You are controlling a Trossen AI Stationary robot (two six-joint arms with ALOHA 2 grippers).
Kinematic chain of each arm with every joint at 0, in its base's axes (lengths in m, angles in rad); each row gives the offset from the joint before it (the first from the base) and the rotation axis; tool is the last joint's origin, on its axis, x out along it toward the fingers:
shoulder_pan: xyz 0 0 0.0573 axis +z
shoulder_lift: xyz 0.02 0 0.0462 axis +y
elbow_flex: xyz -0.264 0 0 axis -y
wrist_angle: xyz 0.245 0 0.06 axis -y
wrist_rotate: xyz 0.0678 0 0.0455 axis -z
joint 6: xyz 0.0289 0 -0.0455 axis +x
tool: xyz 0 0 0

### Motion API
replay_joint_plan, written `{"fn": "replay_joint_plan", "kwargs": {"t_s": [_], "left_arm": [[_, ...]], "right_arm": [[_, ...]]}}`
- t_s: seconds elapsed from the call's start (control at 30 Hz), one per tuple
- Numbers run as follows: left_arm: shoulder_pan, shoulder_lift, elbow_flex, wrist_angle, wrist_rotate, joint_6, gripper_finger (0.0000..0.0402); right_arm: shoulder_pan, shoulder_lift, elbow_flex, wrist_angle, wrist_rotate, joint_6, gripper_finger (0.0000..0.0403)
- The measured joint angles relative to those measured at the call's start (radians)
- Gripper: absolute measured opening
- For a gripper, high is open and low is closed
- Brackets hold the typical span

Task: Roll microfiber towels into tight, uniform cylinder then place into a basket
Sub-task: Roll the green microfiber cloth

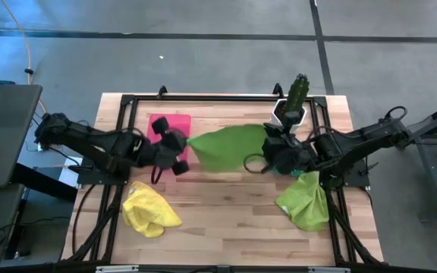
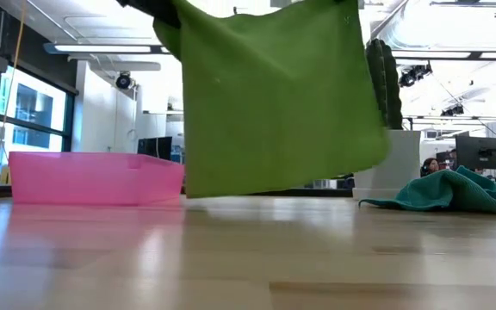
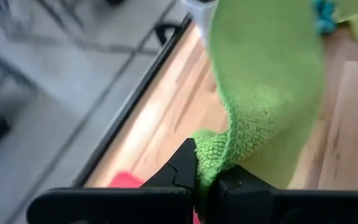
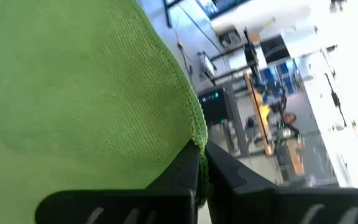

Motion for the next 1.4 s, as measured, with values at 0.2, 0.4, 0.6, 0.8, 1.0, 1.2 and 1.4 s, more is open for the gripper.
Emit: {"fn": "replay_joint_plan", "kwargs": {"t_s": [0.2,0.4,0.6,0.8,1.0,1.2,1.4], "left_arm": [[0.15,0.003,0.086,-0.11,0.127,-0.054,0.0],[0.279,0.003,0.19,-0.185,0.182,-0.055,0.0],[0.331,0.003,0.226,-0.217,0.272,-0.061,0.0],[0.282,0.052,0.173,-0.232,0.374,-0.152,0.0],[0.137,0.184,0.088,-0.214,0.447,-0.202,0.0],[-0.027,0.323,0.074,-0.192,0.438,-0.251,0.0],[-0.161,0.413,0.074,-0.151,0.44,-0.311,0.0]], "right_arm": [[-0.136,-0.006,0.0,0.0,-0.133,0.07,0.0],[-0.292,-0.06,0.0,-0.003,-0.269,0.103,0.0],[-0.327,-0.136,0.0,-0.002,-0.335,0.143,0.0],[-0.301,-0.142,0.001,-0.101,-0.665,0.418,0.0],[-0.174,-0.026,0.001,-0.297,-0.733,0.603,0.0],[-0.011,0.113,0.001,-0.302,-0.752,0.721,0.0],[0.129,0.255,0.001,-0.279,-0.76,0.849,0.0]]}}
